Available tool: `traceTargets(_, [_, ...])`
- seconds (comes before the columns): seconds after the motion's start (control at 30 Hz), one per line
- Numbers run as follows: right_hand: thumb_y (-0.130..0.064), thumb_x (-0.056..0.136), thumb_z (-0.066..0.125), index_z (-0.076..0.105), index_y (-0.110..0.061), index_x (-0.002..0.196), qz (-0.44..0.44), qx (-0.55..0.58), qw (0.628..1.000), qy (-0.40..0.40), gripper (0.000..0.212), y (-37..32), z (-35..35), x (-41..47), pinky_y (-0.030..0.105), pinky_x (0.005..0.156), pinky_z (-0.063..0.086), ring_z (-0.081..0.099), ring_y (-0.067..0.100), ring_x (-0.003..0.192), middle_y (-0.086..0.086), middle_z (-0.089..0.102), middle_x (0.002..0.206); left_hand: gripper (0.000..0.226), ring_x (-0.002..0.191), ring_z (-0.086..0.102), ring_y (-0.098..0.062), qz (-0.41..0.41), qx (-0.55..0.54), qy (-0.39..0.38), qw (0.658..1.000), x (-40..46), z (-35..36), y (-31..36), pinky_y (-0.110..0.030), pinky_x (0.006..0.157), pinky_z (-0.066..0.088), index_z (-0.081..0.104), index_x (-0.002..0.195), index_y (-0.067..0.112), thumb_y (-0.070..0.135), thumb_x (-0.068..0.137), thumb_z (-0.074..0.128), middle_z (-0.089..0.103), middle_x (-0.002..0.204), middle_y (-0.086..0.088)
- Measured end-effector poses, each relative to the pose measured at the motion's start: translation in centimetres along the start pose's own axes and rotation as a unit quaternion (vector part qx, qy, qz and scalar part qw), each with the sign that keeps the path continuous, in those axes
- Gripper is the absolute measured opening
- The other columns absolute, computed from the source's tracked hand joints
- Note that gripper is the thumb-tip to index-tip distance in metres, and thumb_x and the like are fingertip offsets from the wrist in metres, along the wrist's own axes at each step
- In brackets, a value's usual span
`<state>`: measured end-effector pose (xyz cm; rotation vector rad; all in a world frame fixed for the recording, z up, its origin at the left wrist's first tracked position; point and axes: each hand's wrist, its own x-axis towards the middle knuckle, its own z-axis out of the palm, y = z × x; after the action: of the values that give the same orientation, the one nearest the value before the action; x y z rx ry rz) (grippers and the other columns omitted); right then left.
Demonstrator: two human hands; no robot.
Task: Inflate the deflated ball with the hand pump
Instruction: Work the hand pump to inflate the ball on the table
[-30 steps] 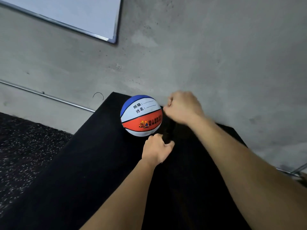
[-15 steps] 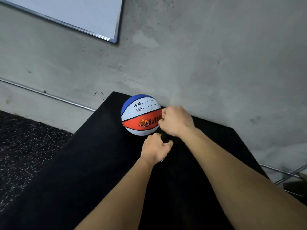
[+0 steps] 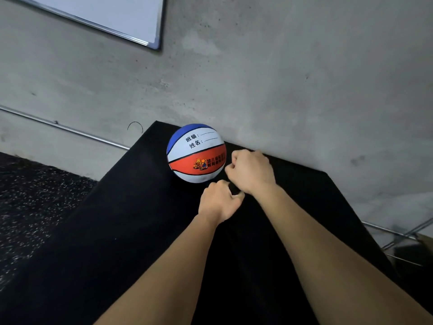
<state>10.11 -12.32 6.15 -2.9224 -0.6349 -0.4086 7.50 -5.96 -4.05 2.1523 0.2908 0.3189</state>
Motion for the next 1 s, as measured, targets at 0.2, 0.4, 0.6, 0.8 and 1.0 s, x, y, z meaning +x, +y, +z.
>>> traceTargets(0.2, [-0.025,0.078,0.061,0.05,-0.022,0.06,-0.017,0.026,0.999,0.011,0.021,-1.1,-5.0,1.7,0.027,0.067,0.042,0.058,0.029,0.077,0.003,0.066,0.081,0.024,0.082,0.065,-0.032,-0.022,-0.054,-0.001,0.998,-0.5,-0.4,-0.3,-0.031,0.068,0.045,0.056,0.068,0.021,0.041,0.08,0.061,0.068,0.08,-0.003])
traceTargets(0.4, [-0.028,0.079,0.059,0.057,-0.016,0.067,-0.021,0.027,0.996,0.084,0.017,-1.1,-6.7,3.2,0.028,0.065,0.037,0.053,0.033,0.074,0.008,0.061,0.075,0.023,0.077,0.065,-0.026,-0.035,-0.069,-0.008,0.997,-0.1,-0.2,-0.6,-0.033,0.067,0.05,0.055,0.066,0.023,0.042,0.078,0.061,0.067,0.077,0.0])
traceTargets(0.6, [-0.03,0.083,0.056,0.046,-0.021,0.073,-0.044,0.011,0.998,0.033,0.017,-1.9,0.0,-0.3,0.033,0.065,0.038,0.06,0.037,0.082,0.013,0.067,0.087,0.033,0.091,0.067,-0.036,-0.016,-0.049,0.016,0.999,-0.6,-0.6,-0.8,-0.037,0.075,0.053,0.067,0.086,0.013,0.044,0.076,0.059,0.073,0.094,-0.01])
traceTargets(0.8, [-0.029,0.084,0.056,0.054,-0.024,0.078,-0.048,0.006,0.998,-0.041,0.008,-2.5,-2.4,-1.6,0.034,0.072,0.047,0.062,0.037,0.09,0.01,0.067,0.095,0.043,0.09,0.068,-0.032,-0.02,-0.044,-0.001,0.999,-1.4,-1.2,-0.3,-0.035,0.074,0.052,0.067,0.091,0.014,0.05,0.072,0.054,0.073,0.093,-0.008])
traceTargets(1.0, [-0.027,0.076,0.058,0.056,-0.013,0.064,-0.031,0.067,0.994,0.083,0.019,-2.6,-9.5,3.0,0.027,0.061,0.035,0.054,0.03,0.071,0.003,0.06,0.067,0.032,0.081,0.067,-0.023,-0.062,-0.072,-0.019,0.995,-0.5,-0.9,-0.6,-0.034,0.073,0.056,0.067,0.087,0.017,0.046,0.077,0.062,0.07,0.084,0.0])
